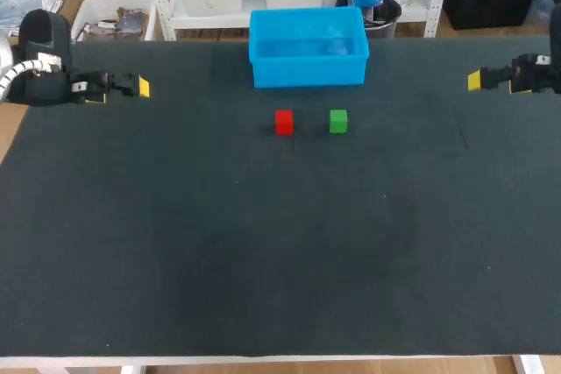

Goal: Use the left arm to pick the red cube and place it into the blue plastic box first, then use the right arm to grasp the green cube and put it into the same blue plastic box after the first action is fully finished.

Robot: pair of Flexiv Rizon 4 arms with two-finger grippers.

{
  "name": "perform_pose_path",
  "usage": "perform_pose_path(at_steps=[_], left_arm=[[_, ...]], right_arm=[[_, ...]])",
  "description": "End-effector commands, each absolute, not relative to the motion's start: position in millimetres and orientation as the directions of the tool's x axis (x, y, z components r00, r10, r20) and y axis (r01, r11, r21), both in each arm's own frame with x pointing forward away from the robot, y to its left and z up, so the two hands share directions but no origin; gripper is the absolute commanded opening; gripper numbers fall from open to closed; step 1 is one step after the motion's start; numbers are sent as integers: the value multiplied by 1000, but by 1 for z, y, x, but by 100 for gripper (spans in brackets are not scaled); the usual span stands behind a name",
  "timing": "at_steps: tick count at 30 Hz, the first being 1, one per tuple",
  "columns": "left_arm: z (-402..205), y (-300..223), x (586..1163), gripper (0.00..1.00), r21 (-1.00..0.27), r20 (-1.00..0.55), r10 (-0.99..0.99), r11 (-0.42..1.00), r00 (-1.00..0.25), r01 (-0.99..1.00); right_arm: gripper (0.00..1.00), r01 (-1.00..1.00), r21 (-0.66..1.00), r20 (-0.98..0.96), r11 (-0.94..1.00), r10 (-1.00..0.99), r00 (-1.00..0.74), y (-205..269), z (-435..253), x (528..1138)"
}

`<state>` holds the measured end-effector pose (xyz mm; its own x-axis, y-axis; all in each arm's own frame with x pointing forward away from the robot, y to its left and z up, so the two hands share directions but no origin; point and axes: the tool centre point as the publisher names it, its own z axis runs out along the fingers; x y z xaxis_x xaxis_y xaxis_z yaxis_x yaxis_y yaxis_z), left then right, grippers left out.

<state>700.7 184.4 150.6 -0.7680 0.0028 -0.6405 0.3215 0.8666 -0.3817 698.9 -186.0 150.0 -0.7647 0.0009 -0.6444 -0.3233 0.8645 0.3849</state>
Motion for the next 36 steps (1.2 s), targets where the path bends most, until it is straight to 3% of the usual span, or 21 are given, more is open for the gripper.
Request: perform_pose_path(at_steps=[1,14,31,34,36], left_arm=[[150,185,701,100,-382,-640,2,867,-768,321],[150,185,701,100,-382,-640,2,867,-768,321],[129,106,761,100,-182,-495,183,934,-850,308],[132,96,765,100,-286,-522,157,894,-839,345],[132,96,765,100,-286,-522,157,894,-839,345]], right_arm=[[100,-322,383,-644,866,0,-765,-185,150,699],[100,-322,383,-644,866,0,-765,-185,150,699],[100,-322,383,-644,866,0,-765,-185,150,699],[100,-322,383,-644,866,0,-765,-185,150,699],[100,-322,383,-644,866,0,-765,-185,150,699]])
